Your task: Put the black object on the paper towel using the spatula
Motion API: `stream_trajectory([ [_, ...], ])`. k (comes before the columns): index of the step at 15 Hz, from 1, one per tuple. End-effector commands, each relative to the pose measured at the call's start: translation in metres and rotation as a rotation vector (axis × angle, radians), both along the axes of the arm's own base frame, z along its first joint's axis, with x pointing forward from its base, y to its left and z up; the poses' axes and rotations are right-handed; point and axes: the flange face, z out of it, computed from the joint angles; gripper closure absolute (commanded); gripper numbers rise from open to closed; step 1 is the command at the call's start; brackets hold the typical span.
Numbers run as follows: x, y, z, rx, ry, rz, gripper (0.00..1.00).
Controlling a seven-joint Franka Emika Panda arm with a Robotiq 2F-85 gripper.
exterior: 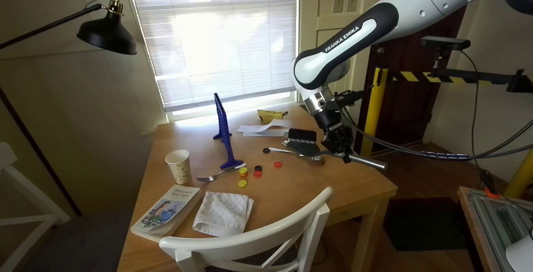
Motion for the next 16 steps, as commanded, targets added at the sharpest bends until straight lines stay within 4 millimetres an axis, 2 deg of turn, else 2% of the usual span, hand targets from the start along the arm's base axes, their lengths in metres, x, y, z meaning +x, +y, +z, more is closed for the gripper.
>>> stream_trajectory([
  [1,0.011,-0.006,-0.003,-0.004,0.001,-0.031,0.94],
  [10,0.067,-0.066,0.019,-0.027,0.022,-0.025,0.94],
  [15,0.094,-0.103,0.011,-0.045,-0.006,0.001,0.94],
  [16,0.077,-0.091,0.016,-0.033,-0.003,-0.028,0.94],
])
